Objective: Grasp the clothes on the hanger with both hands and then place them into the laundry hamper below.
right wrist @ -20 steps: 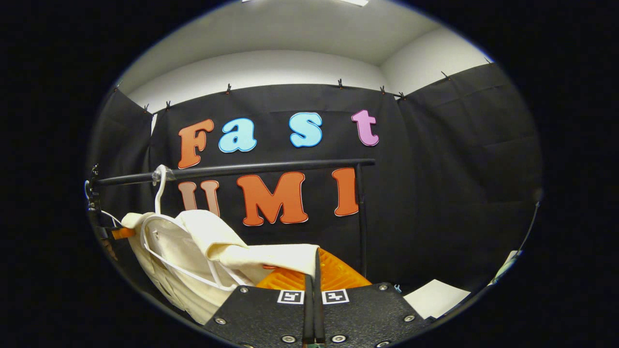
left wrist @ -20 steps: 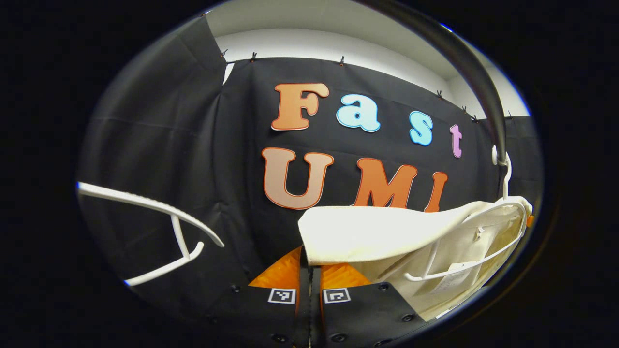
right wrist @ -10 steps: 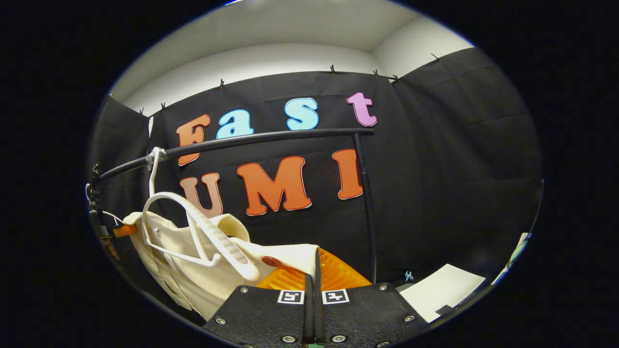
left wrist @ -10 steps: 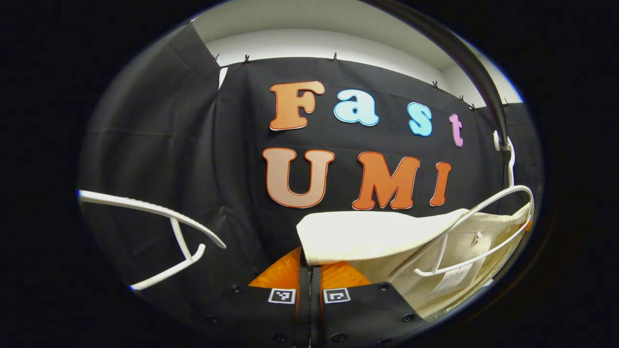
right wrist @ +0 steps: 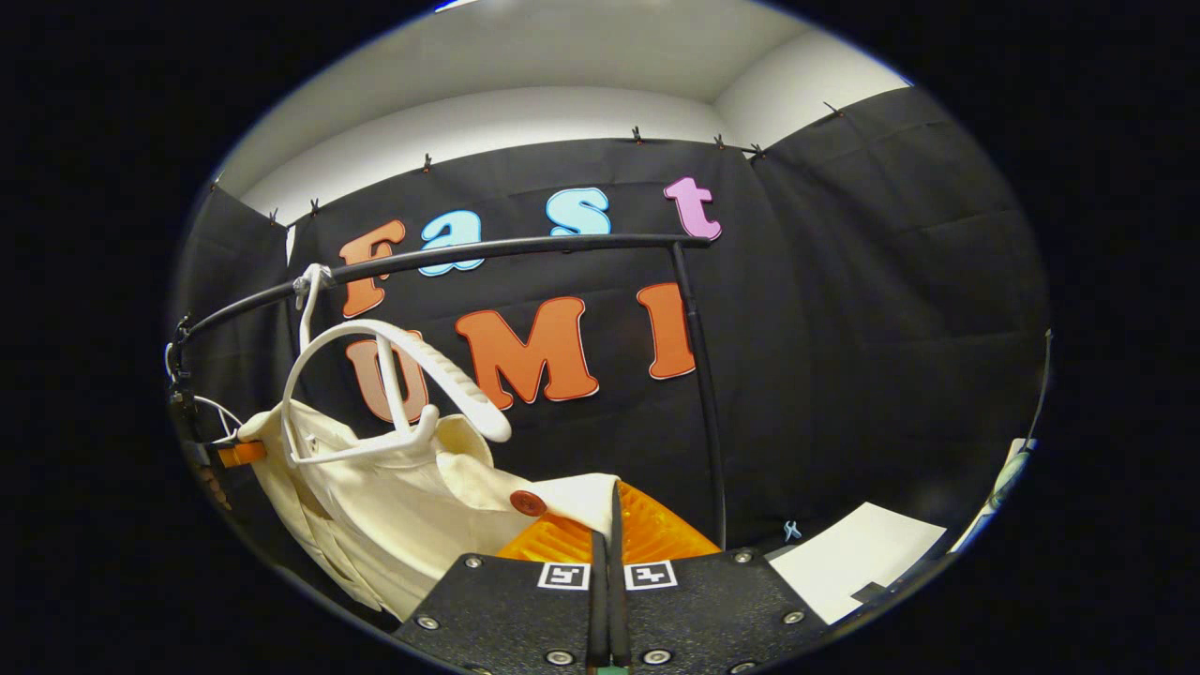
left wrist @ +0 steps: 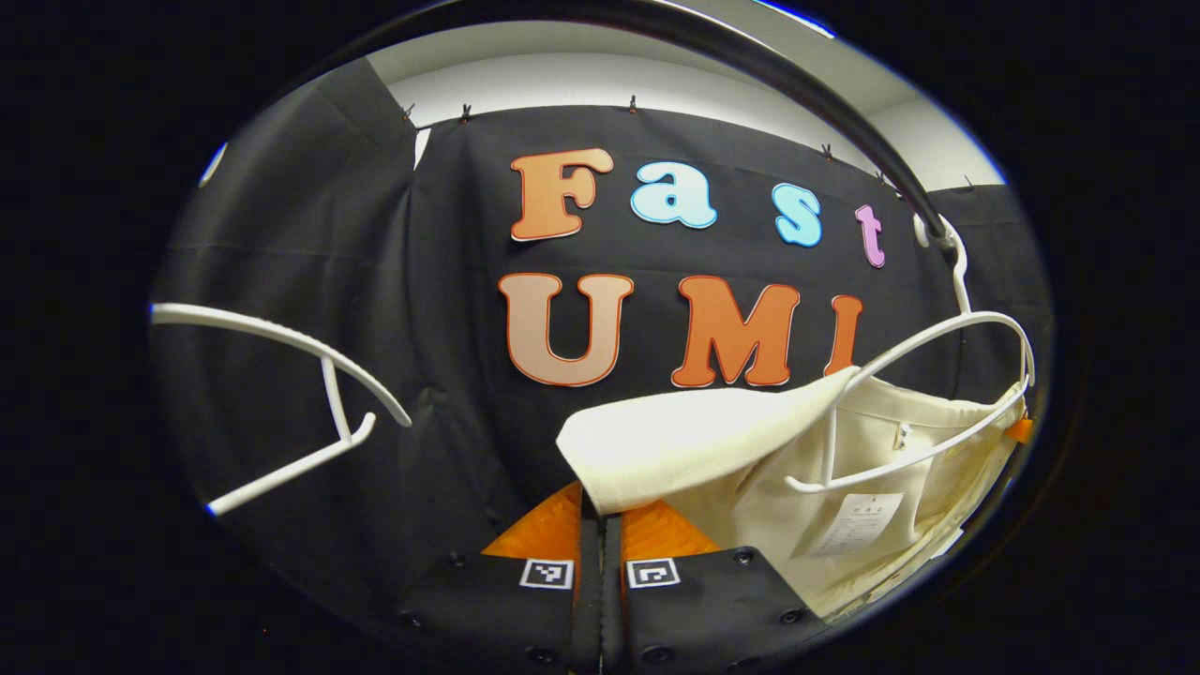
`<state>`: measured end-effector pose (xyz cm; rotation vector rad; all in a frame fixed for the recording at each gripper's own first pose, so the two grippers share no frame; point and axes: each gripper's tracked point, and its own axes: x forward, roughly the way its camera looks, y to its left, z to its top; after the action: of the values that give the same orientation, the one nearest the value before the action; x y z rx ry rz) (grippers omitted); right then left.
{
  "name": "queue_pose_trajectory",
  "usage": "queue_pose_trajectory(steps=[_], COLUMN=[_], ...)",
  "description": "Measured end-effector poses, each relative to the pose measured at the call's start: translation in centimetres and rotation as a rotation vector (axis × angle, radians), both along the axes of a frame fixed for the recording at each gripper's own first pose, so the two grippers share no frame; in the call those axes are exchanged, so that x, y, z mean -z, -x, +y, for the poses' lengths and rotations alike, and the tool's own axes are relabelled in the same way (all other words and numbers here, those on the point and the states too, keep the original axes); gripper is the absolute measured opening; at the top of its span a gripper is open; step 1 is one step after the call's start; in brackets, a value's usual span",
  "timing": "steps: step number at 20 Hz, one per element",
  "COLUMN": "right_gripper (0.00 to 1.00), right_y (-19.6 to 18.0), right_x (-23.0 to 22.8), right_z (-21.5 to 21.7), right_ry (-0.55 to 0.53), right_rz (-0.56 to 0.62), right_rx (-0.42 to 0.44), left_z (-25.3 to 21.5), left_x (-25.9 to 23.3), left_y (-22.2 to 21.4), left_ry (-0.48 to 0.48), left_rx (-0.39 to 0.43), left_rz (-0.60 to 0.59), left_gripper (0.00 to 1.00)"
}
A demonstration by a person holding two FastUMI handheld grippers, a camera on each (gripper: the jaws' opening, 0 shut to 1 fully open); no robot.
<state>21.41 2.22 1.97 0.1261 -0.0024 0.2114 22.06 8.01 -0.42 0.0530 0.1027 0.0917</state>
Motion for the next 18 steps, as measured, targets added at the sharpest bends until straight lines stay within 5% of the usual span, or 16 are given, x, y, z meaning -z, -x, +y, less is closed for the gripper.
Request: queue_pose_trajectory(steps=[9, 18], right_gripper=[0.00, 0.00], right_y=[1.4, 2.2], right_x=[4.9, 9.9], right_z=[0.7, 2.5], right_ry=[-0.007, -0.012], right_rz=[0.087, 0.176], right_rx=[0.002, 0.004], left_z=[-2.6, 0.9], left_x=[4.5, 9.6], left_y=[0.9, 1.6], left_ry=[0.052, 0.037], left_rx=[0.037, -0.047], left_rz=[0.080, 0.181], left_gripper=[0.07, 0.07])
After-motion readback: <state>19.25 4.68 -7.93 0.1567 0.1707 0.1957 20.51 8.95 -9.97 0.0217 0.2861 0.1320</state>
